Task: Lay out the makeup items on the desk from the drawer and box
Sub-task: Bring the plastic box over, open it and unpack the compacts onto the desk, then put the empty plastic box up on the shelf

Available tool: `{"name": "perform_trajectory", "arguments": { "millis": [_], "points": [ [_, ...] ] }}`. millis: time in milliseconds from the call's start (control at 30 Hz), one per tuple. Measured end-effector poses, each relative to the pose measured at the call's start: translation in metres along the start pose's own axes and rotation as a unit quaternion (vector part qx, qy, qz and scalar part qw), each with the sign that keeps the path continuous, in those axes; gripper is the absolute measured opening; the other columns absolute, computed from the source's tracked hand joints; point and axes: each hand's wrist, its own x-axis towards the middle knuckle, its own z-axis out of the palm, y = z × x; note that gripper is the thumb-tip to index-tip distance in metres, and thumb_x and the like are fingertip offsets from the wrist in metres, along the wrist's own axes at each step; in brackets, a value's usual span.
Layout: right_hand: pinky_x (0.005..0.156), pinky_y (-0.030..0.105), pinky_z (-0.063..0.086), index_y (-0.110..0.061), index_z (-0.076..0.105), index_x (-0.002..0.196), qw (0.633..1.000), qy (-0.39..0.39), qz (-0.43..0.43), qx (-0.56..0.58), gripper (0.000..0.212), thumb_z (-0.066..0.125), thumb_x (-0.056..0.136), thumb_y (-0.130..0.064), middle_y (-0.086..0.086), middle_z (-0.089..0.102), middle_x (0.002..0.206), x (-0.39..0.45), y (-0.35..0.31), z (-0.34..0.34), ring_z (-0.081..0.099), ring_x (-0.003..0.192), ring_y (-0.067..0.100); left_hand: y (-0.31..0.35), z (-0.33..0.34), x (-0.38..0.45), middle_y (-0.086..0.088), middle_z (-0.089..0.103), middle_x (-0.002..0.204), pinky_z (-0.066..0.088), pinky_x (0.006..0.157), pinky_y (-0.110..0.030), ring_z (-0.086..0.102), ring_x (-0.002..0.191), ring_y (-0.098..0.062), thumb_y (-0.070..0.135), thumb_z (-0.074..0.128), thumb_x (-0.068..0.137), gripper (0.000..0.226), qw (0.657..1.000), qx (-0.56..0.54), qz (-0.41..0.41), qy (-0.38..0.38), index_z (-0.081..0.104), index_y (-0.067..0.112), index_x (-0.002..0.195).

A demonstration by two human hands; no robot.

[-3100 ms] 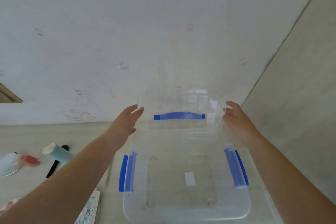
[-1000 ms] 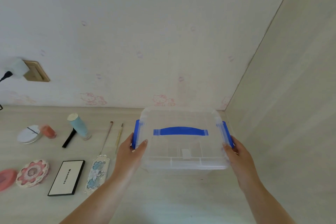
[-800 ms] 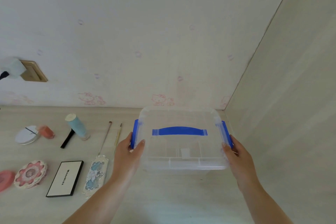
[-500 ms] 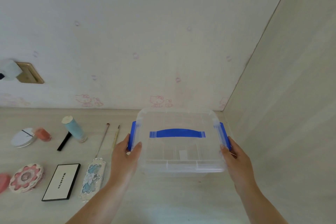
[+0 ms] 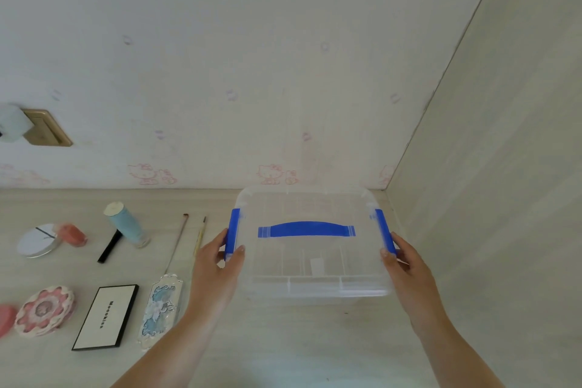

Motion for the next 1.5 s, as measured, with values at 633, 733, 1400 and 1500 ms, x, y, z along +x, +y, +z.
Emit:
{"name": "perform_trajectory", "arguments": {
  "millis": [633,733,1400,1500],
  "points": [
    [0.084,0.011,0.046,-0.07,0.045,0.109,0.988,-0.151,-0.006,0.034,0.08,0.081,0.067,-0.012,-0.037,0.06,0.11,-0.02,0.049,0.023,0.057,0.107,-0.006,-0.054,-0.005,-0.012,0.042,0.056,0.11,0.04,0.076,0.002,0.052,0.103,0.02,0.024,0.069,0.08,0.048,0.976,0.048,0.011,-0.213,0.048,0.049,0.115],
    [0.093,0.025,0.041,-0.076,0.042,0.105,0.99,-0.126,-0.007,0.058,0.081,0.079,0.068,-0.015,-0.044,0.056,0.11,-0.021,0.046,0.026,0.056,0.108,-0.01,-0.05,-0.006,-0.01,0.039,0.057,0.113,0.04,0.082,-0.002,0.052,0.107,0.018,0.034,0.065,0.077,0.044,0.977,0.034,0.011,-0.209,0.05,0.05,0.115],
    [0.082,0.027,0.048,-0.038,0.054,0.121,0.956,0.044,-0.264,0.117,0.049,0.062,0.074,-0.05,-0.013,0.067,0.114,-0.097,-0.145,0.034,0.062,0.106,0.005,0.112,-0.113,0.007,0.013,0.051,0.138,0.04,0.098,-0.012,0.048,0.124,0.004,0.034,0.059,0.081,0.054,0.95,-0.146,0.211,-0.18,0.049,0.028,0.133],
    [0.082,0.032,0.048,-0.04,0.058,0.115,0.948,0.061,-0.282,0.136,0.047,0.064,0.071,-0.055,-0.012,0.069,0.109,-0.113,-0.177,0.031,0.065,0.101,0.006,0.14,-0.137,0.003,0.012,0.052,0.137,0.043,0.096,-0.017,0.052,0.119,0.006,0.041,0.057,0.079,0.057,0.94,-0.15,0.251,-0.177,0.048,0.029,0.134]
  ]
}}
